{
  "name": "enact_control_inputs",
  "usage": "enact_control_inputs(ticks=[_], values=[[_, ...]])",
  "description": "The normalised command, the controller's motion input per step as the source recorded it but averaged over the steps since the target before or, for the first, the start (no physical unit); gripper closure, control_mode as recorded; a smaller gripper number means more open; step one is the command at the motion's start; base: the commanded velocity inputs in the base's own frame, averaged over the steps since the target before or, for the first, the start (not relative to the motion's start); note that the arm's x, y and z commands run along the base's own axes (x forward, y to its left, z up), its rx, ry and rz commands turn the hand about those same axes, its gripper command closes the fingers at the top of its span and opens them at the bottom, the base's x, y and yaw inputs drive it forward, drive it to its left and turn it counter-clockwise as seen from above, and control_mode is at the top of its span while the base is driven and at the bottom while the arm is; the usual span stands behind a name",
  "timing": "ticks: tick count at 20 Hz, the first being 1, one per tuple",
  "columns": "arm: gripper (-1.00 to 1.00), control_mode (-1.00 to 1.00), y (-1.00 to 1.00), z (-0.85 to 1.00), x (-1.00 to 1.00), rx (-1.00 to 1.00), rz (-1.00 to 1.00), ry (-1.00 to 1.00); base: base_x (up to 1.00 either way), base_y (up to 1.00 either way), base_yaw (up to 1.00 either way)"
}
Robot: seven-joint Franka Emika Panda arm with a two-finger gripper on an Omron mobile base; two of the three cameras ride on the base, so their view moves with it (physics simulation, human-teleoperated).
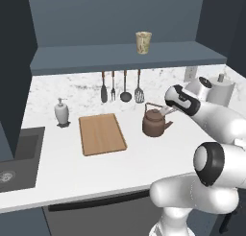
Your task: Pick the kettle from the counter and place it on the tray. Then pick the mug from the cabinet and place it on the tray. Then close the cabinet doors.
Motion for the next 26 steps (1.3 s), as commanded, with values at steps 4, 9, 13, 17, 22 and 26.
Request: enact_control_inputs(ticks=[4,9,13,17,22,26], values=[[-1.0,-1.0,-0.09,0.0,0.35,0.01,0.0,0.1,0.0,0.0,0.0],[-1.0,-1.0,-0.13,-0.02,0.44,0.02,0.0,0.07,0.0,0.0,0.0],[-1.0,-1.0,-0.03,-0.15,0.35,0.0,0.0,0.0,0.0,0.0,0.0],[-1.0,-1.0,0.0,-0.29,0.24,0.0,0.0,0.0,0.0,0.0,0.0],[-1.0,-1.0,0.0,-0.22,0.29,0.0,0.0,0.0,0.0,0.0,0.0],[-1.0,-1.0,0.0,-0.12,0.27,0.0,0.0,0.0,0.0,0.0,0.0]])
